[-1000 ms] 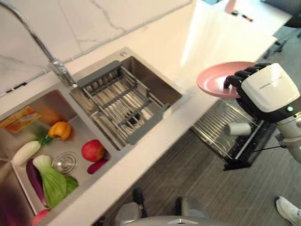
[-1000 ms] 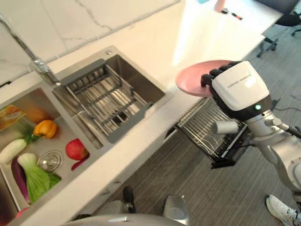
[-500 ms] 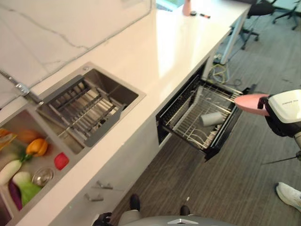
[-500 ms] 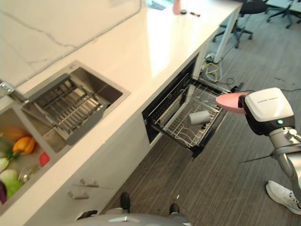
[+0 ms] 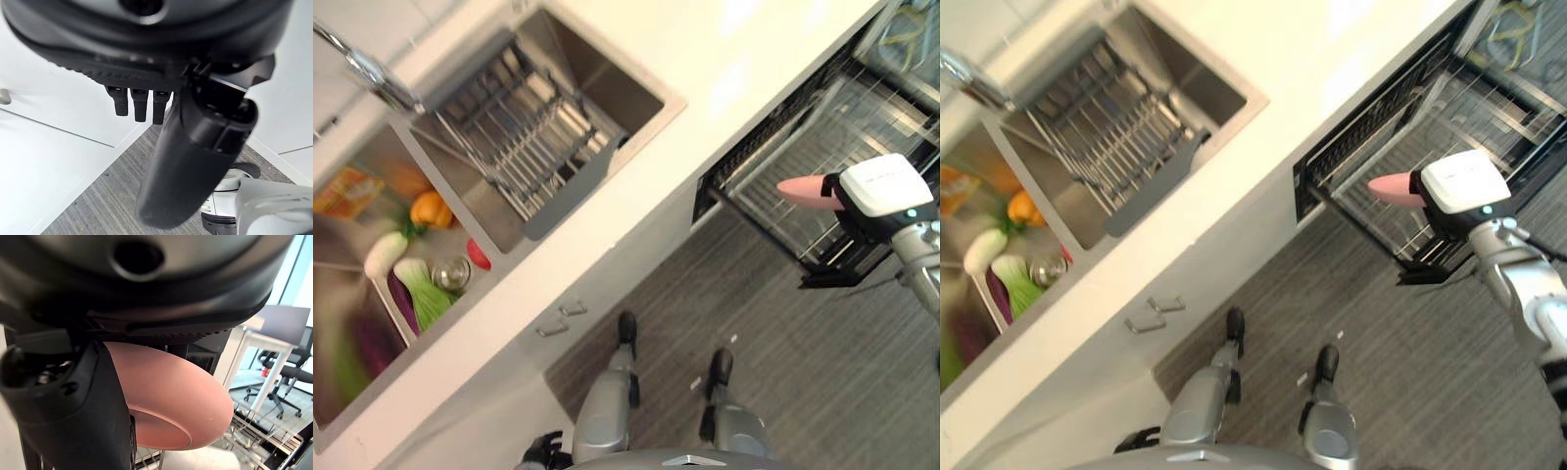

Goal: Place the dishes in the dishwasher.

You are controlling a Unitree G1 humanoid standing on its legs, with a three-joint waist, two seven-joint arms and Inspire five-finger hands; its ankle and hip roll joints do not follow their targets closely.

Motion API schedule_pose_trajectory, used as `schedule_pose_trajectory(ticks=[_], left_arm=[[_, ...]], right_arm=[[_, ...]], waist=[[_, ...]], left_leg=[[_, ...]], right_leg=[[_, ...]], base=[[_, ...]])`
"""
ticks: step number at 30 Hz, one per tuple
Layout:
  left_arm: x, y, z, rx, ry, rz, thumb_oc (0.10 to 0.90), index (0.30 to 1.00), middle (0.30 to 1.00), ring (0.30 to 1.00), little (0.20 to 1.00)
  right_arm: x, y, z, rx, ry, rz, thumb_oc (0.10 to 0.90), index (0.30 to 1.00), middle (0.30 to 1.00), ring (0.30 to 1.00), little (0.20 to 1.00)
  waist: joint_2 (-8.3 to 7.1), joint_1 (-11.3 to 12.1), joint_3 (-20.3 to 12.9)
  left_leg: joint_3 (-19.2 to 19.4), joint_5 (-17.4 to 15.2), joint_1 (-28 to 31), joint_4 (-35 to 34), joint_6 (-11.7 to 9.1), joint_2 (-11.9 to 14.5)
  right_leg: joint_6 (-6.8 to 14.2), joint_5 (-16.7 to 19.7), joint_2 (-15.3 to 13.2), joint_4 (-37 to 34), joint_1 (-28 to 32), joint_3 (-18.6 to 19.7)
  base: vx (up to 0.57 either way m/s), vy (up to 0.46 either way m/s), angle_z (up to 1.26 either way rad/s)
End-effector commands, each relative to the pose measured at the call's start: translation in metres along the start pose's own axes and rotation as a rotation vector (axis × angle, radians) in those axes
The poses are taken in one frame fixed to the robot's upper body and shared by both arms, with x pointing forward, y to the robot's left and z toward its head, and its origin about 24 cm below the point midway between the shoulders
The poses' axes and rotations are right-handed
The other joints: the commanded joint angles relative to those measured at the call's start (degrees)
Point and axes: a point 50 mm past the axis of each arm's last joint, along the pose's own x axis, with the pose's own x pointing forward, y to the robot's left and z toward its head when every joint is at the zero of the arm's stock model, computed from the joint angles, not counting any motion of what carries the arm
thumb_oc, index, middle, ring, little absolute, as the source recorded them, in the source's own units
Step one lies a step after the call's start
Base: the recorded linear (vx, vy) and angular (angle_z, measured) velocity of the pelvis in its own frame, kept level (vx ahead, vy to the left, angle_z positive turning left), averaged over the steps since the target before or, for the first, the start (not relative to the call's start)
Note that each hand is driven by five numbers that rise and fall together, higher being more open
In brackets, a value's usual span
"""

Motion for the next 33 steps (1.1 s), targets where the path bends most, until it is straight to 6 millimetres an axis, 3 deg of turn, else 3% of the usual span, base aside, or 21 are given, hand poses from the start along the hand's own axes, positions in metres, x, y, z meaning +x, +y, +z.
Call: schedule_pose_trajectory(ticks=[1, 5, 6, 7, 14, 23, 26, 28, 30, 31, 33], left_arm=[[0.004, 0.015, 0.005, 0.044, 0.009, 0.053, 0.800, 0.900, 0.900, 0.900, 0.900], [0.004, 0.005, 0.015, 0.041, -0.033, 0.024, 0.800, 0.900, 0.900, 0.900, 0.900], [0.004, 0.002, 0.018, 0.051, -0.043, 0.016, 0.800, 0.900, 0.900, 0.900, 0.900], [0.004, 0.000, 0.024, 0.050, -0.062, 0.013, 0.800, 0.900, 0.900, 0.900, 0.900], [0.005, 0.004, 0.027, 0.043, -0.060, 0.032, 0.800, 0.900, 0.900, 0.900, 0.900], [0.004, 0.016, 0.005, 0.076, 0.019, 0.036, 0.800, 0.900, 0.900, 0.900, 0.900], [0.003, 0.022, -0.004, 0.076, 0.051, 0.052, 0.800, 0.900, 0.900, 0.900, 0.900], [0.003, 0.027, -0.006, 0.057, 0.063, 0.072, 0.800, 0.900, 0.900, 0.900, 0.900], [0.003, 0.030, -0.009, 0.048, 0.071, 0.084, 0.800, 0.900, 0.900, 0.900, 0.900], [0.002, 0.032, -0.011, 0.055, 0.074, 0.091, 0.800, 0.900, 0.900, 0.900, 0.900], [0.002, 0.031, -0.011, 0.048, 0.078, 0.094, 0.800, 0.900, 0.900, 0.900, 0.900]], right_arm=[[0.022, -0.065, -0.019, -0.055, 0.044, -0.231, 0.400, 0.300, 0.300, 0.300, 0.300], [0.050, -0.076, -0.016, -0.096, 0.045, -0.202, 0.405, 0.307, 0.307, 0.307, 0.307], [0.054, -0.079, -0.016, -0.090, 0.051, -0.210, 0.800, 0.900, 0.900, 0.900, 0.900], [0.060, -0.091, -0.013, -0.058, 0.047, -0.245, 0.800, 0.900, 0.900, 0.900, 0.900], [0.056, -0.106, -0.019, 0.011, 0.065, -0.309, 0.800, 0.900, 0.900, 0.900, 0.900], [0.010, -0.074, -0.046, 0.008, 0.140, -0.203, 0.800, 0.900, 0.900, 0.900, 0.900], [-0.022, -0.060, -0.081, 0.057, 0.319, -0.221, 0.800, 0.900, 0.900, 0.900, 0.900], [-0.042, -0.051, -0.094, 0.112, 0.418, -0.247, 0.800, 0.900, 0.900, 0.900, 0.900], [-0.074, -0.031, -0.114, 0.146, 0.569, -0.228, 0.800, 0.900, 0.900, 0.900, 0.900], [-0.092, -0.010, -0.127, 0.168, 0.679, -0.183, 0.800, 0.900, 0.900, 0.900, 0.900], [-0.112, 0.008, -0.131, 0.196, 0.762, -0.134, 0.800, 0.900, 0.900, 0.900, 0.900]], waist=[[-2.56, 1.09, -2.45], [-2.08, 1.69, -0.26], [-2.04, 1.66, -0.17], [-2.08, 1.34, -0.08], [-2.83, 0.28, -2.17], [-4.65, -1.13, -8.01], [-5.62, -2.62, -10.44], [-5.91, -3.07, -11.42], [-5.90, -3.16, -12.05], [-5.75, -3.17, -12.17], [-5.12, -3.91, -12.03]], left_leg=[[1.24, -5.32, 4.12, 0.12, -2.48, 1.88], [1.98, -4.52, 2.60, 0.12, -2.89, 2.07], [2.22, -4.45, 2.58, 0.12, -2.96, 2.05], [2.56, -4.50, 2.72, 0.12, -2.98, 1.97], [3.10, -5.99, 5.64, 0.12, -2.59, 1.43], [4.31, -9.04, 12.94, 0.12, -2.28, 1.62], [5.20, -10.22, 15.97, 0.12, -2.29, 1.80], [5.67, -10.61, 17.08, 0.12, -2.29, 1.97], [6.00, -10.95, 18.07, 0.12, -2.27, 2.08], [6.21, -11.00, 18.44, 0.12, -2.30, 2.18], [6.43, -10.87, 18.33, 0.12, -2.24, 2.08]], right_leg=[[2.57, -1.14, -1.43, 0.75, -2.57, 2.53], [2.75, -0.10, -1.39, 0.75, -4.87, 2.80], [2.73, -0.06, -1.40, 0.75, -5.01, 2.83], [2.76, -0.11, -1.48, 0.75, -4.95, 2.96], [2.83, -0.93, -2.23, 0.75, -2.08, 2.52], [3.42, -3.34, -2.84, 0.75, 5.55, 0.56], [3.58, -4.02, -2.66, 0.75, 7.94, 0.99], [3.60, -4.32, -2.63, 0.75, 8.86, 1.24], [3.56, -4.66, -2.65, 0.75, 9.64, 1.50], [3.52, -4.78, -2.65, 0.75, 9.98, 1.44], [3.48, -4.59, -2.82, 0.75, 9.70, 1.81]], base=[[-0.04, 0.011, 0.00], [-0.03, 0.030, -0.03], [0.02, 0.033, -0.05], [0.02, 0.033, 0.01], [0.06, 0.023, -0.03], [0.12, 0.007, -0.02], [0.10, -0.007, -0.05], [0.06, -0.014, -0.09], [0.04, -0.010, -0.25], [-0.01, 0.000, -0.24], [-0.03, 0.004, -0.10]])
